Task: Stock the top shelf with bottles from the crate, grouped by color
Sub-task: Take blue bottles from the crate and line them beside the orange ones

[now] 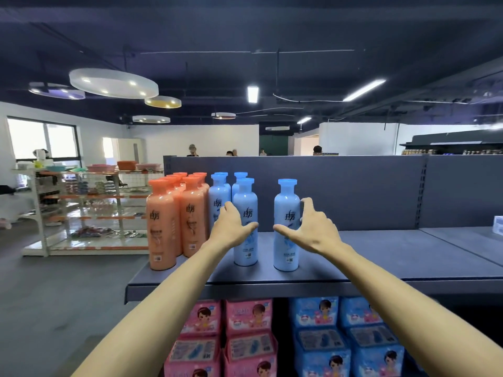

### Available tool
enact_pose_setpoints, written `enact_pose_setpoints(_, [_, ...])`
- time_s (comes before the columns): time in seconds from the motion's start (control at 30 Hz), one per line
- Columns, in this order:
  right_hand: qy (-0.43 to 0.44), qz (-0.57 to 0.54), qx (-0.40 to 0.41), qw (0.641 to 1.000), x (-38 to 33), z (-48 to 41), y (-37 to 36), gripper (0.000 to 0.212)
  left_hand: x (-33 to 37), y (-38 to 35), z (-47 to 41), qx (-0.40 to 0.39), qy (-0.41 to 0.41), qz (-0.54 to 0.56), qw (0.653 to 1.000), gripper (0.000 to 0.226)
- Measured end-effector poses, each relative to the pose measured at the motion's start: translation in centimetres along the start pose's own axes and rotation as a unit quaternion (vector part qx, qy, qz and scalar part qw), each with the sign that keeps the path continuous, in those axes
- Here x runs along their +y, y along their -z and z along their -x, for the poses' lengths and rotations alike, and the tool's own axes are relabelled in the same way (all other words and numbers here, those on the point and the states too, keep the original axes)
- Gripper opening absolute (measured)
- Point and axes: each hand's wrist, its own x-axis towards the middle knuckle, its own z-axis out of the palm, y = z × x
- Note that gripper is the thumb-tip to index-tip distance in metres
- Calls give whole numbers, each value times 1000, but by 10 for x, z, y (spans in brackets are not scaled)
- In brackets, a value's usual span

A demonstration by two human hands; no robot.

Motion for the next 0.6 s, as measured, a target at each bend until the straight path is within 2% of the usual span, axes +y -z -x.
enact_pose_setpoints(0.1, [-15, -26, -21, 999, 5, 13, -17, 67, -5, -15, 12, -19, 35, -5, 999, 66])
enact_pose_setpoints(0.2, [-27, -55, -30, 998, 7, 20, -27, 59, -5, -29, 21, 7, 56, -41, 998, 67])
enact_pose_setpoints(0.37, [-52, -46, -37, 997, 2, 19, -28, 60, 2, -29, 20, 24, 102, -44, 994, 64])
enact_pose_setpoints(0.6, [-59, -54, -60, 995, -8, 21, -28, 58, -10, -18, 24, 36, 85, -72, 993, 55])
